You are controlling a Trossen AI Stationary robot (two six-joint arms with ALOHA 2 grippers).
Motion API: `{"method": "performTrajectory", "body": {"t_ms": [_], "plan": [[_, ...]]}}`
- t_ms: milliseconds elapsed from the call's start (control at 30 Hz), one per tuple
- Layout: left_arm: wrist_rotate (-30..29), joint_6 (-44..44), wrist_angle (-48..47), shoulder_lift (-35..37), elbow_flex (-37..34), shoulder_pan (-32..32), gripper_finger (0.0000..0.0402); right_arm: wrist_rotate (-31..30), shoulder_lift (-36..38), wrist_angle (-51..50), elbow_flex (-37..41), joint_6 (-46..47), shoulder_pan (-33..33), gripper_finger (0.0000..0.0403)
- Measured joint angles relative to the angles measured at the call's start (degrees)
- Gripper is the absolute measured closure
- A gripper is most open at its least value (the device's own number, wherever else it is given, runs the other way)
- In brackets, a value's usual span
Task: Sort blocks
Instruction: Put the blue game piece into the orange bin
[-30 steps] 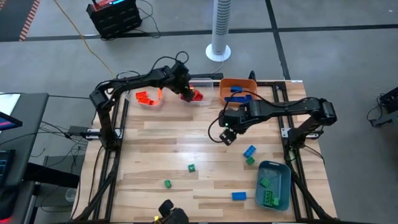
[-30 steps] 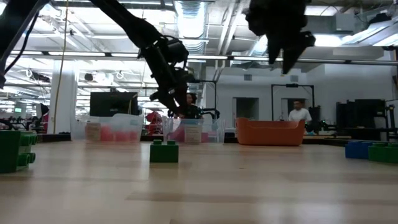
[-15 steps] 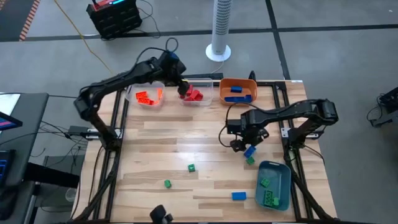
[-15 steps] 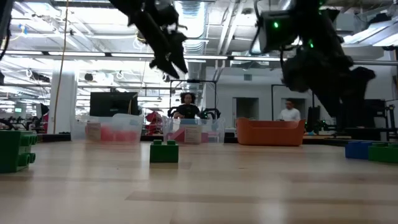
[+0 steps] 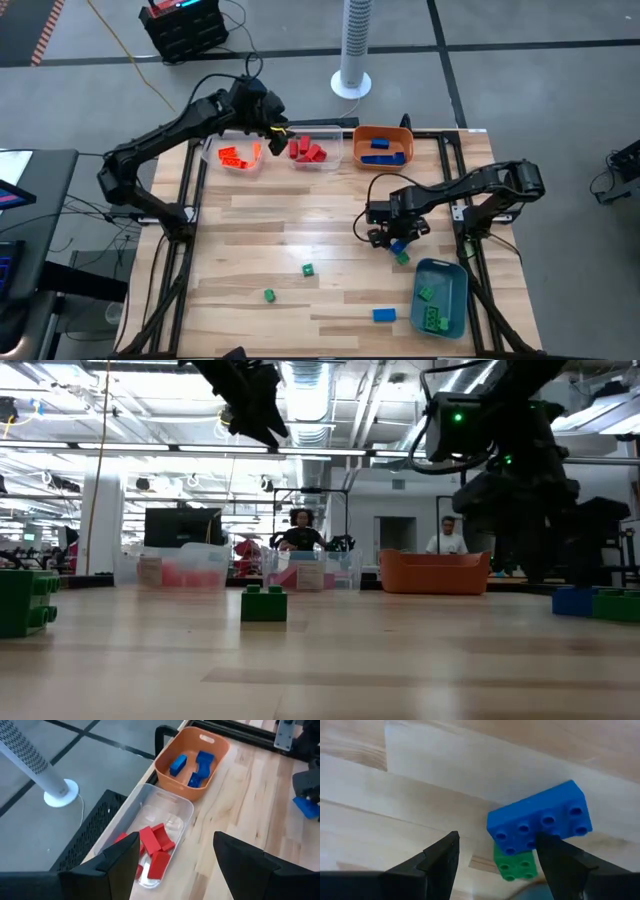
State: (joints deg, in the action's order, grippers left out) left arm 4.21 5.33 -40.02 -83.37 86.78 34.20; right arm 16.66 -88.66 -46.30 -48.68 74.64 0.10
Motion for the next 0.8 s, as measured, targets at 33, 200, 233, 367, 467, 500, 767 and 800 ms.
{"method": "performTrajectory", "body": {"t_ms": [33, 200, 233, 367, 467, 500, 767, 800], "plan": [[0.0, 0.2, -0.5, 0.0, 0.0, 0.0, 0.0152, 0.0, 0.0, 0.9, 0.3, -0.9, -0.2, 0.0126], [0.0, 2.2, -1.8, 0.0, 0.0, 0.0, 0.0152, -0.9, -0.2, 4.4, 0.3, -11.8, -1.5, 0.0126], [0.0, 2.4, -1.7, -0.1, 0.0, 0.0, 0.0152, -1.4, -0.2, 5.0, 0.3, -14.1, -1.8, 0.0126], [-0.3, 2.4, -1.4, -0.1, 0.0, 0.0, 0.0152, -6.1, -0.3, 2.8, -1.4, -21.3, -3.8, 0.0126], [-0.5, 2.4, -1.7, -0.1, 0.0, 0.1, 0.0152, -8.0, -0.4, -5.0, -5.8, -25.4, -5.5, 0.0126], [-0.5, 2.3, -1.9, -0.1, 0.0, 0.1, 0.0152, -8.6, -0.4, -8.0, -7.9, -27.2, -5.9, 0.0126], [-0.5, 1.1, -2.7, -0.1, 0.0, 0.1, 0.0152, -16.9, -0.3, -15.6, -15.4, -57.3, -6.0, 0.0126], [-0.5, 0.8, -2.7, -0.1, 0.0, 0.1, 0.0152, -18.8, -0.3, -15.9, -15.3, -64.1, -5.8, 0.0126]]}}
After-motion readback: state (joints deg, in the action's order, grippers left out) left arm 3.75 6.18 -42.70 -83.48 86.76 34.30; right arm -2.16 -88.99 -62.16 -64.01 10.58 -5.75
